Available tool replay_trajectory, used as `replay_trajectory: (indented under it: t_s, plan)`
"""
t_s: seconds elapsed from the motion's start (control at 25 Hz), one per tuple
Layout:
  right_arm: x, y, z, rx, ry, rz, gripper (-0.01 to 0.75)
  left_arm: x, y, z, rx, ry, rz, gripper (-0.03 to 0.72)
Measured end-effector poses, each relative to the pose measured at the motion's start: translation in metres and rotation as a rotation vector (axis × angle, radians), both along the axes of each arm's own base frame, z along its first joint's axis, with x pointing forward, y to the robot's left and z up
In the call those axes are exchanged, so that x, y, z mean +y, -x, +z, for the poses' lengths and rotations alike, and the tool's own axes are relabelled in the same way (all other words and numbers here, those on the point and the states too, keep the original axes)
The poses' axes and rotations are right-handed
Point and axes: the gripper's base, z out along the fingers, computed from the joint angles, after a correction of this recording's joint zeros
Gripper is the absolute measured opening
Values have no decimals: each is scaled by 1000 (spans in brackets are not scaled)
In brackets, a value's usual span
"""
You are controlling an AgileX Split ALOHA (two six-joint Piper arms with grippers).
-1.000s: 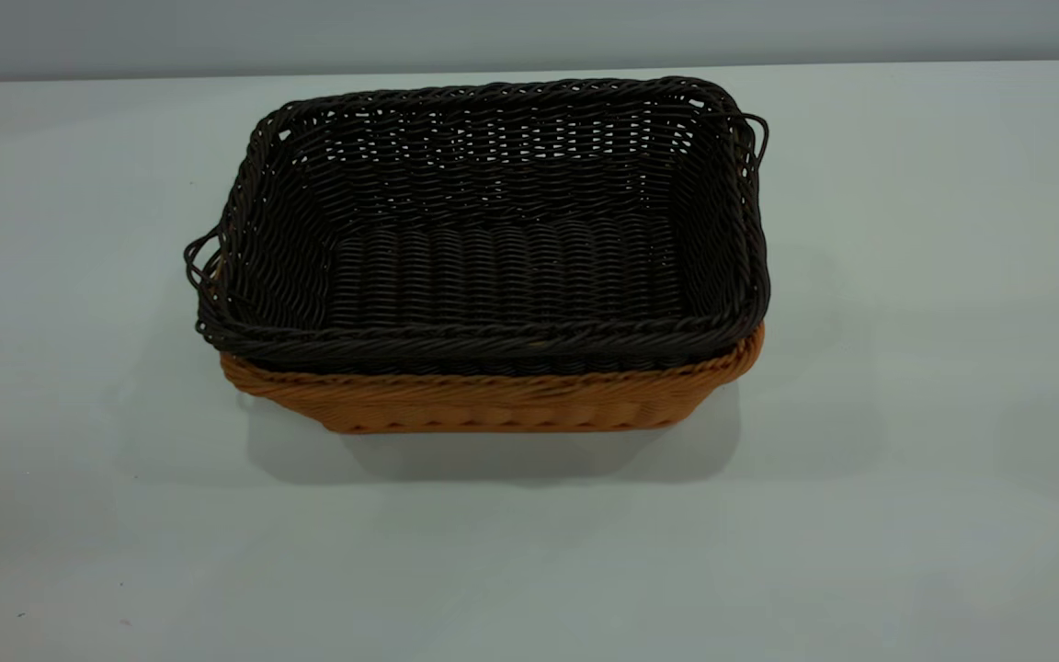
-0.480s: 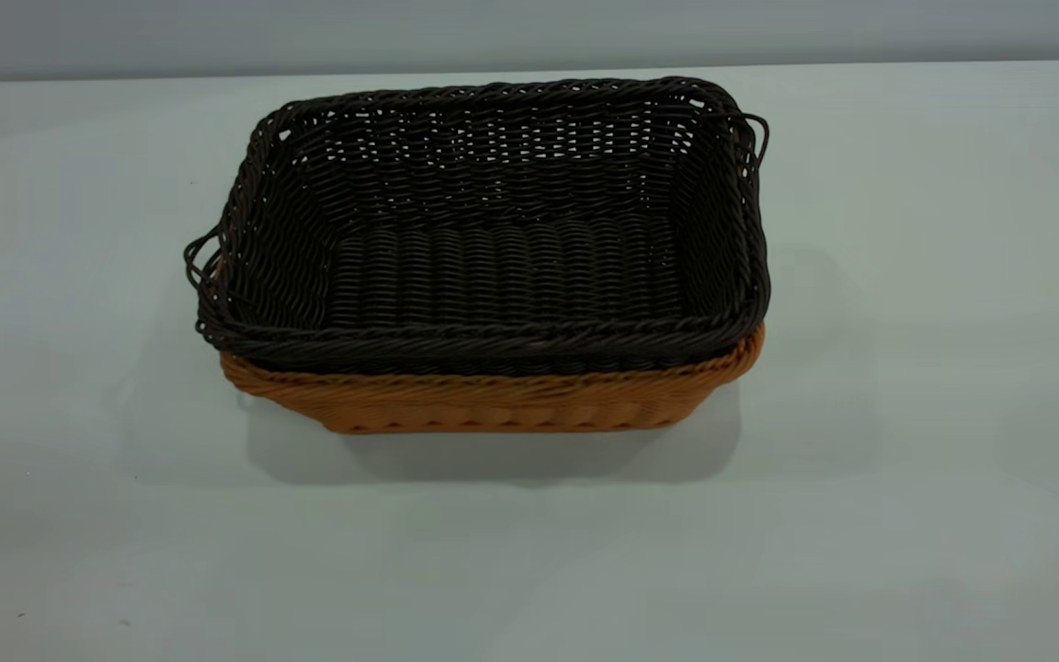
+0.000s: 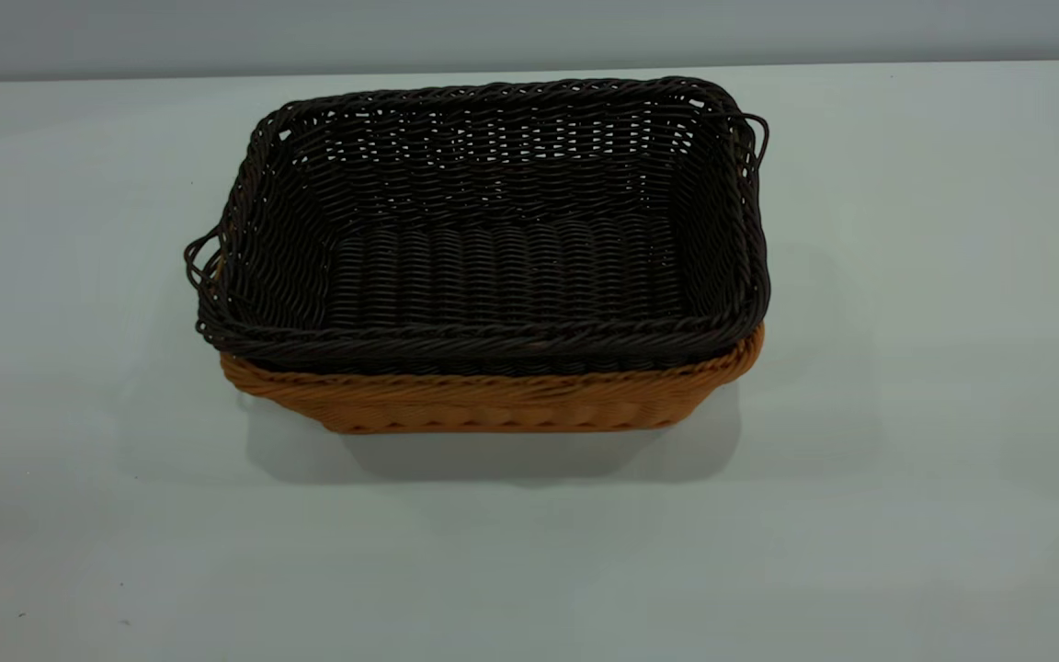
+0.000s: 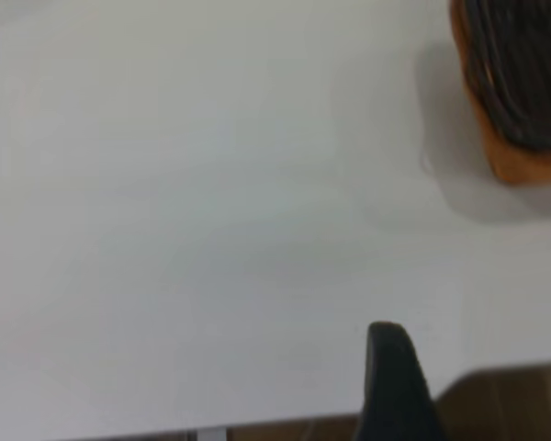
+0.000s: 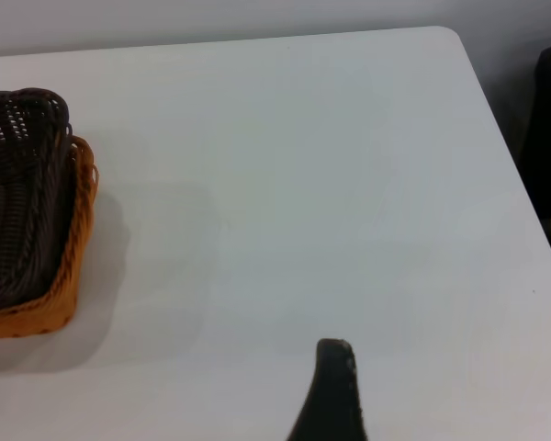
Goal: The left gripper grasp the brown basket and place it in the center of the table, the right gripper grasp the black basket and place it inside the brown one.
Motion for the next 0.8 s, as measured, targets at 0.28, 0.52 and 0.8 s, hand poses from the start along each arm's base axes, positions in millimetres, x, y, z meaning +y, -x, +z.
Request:
replay_trajectory:
  t_s: [0.28, 0.52, 0.8]
  plan:
    - [0, 0, 0, 0, 0, 0, 556, 0, 1, 0, -6, 1, 9, 428]
    - [0, 0, 0, 0, 0, 0, 556, 0, 1, 0, -6, 1, 9, 428]
    - [0, 0, 0, 0, 0, 0, 556, 0, 1, 0, -6, 1, 9, 428]
